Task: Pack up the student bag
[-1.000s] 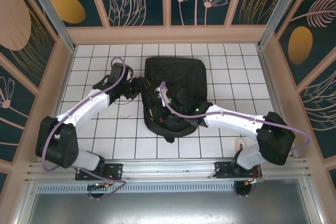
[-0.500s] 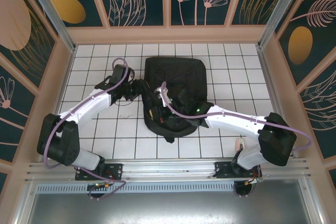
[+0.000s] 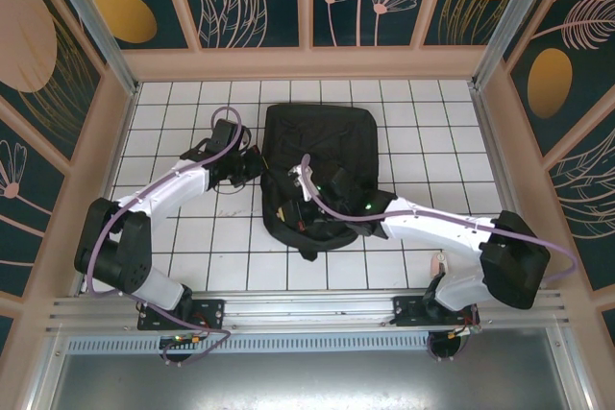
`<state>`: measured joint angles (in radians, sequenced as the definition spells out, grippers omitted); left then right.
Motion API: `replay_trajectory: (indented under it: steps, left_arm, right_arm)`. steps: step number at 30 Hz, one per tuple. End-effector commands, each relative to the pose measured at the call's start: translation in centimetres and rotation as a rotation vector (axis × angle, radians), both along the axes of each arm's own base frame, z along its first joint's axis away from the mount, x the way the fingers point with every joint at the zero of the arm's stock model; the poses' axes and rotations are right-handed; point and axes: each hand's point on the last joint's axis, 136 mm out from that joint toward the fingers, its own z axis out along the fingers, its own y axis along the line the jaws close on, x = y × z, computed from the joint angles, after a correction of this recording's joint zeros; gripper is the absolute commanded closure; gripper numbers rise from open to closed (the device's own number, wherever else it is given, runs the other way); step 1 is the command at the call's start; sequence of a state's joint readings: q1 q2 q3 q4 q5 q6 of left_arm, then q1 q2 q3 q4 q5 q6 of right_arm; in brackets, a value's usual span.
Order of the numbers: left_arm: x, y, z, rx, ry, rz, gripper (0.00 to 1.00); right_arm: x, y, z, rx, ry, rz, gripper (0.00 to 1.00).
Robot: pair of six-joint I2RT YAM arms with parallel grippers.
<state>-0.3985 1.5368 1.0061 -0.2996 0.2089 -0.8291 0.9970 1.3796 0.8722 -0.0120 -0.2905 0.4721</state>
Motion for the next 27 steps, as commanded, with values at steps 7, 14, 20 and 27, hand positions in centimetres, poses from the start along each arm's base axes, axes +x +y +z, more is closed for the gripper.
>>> replay_trajectory:
  steps: [7, 14, 20, 27]
  left_arm:
    - [2.2, 1.9, 0.9, 0.1, -0.07, 0.039, 1.0]
    - [2.7, 3.3, 0.8, 0.123, -0.076, 0.062, 1.0]
    - [3.0, 4.4, 0.6, 0.147, -0.076, 0.078, 1.0]
    - [3.5, 5.5, 0.4, 0.209, -0.091, 0.097, 1.0]
  right_arm:
    - [-3.3, -2.9, -0.5, -0.024, 0.065, 0.029, 1.0]
    - [-4.3, -6.0, -2.8, -0.125, 0.078, 0.012, 1.0]
    - [-4.0, -9.2, -3.2, -0.181, 0.059, -0.047, 1.0]
    - [-2.7, -12.4, -1.9, -0.197, 0.017, -0.139, 1.0]
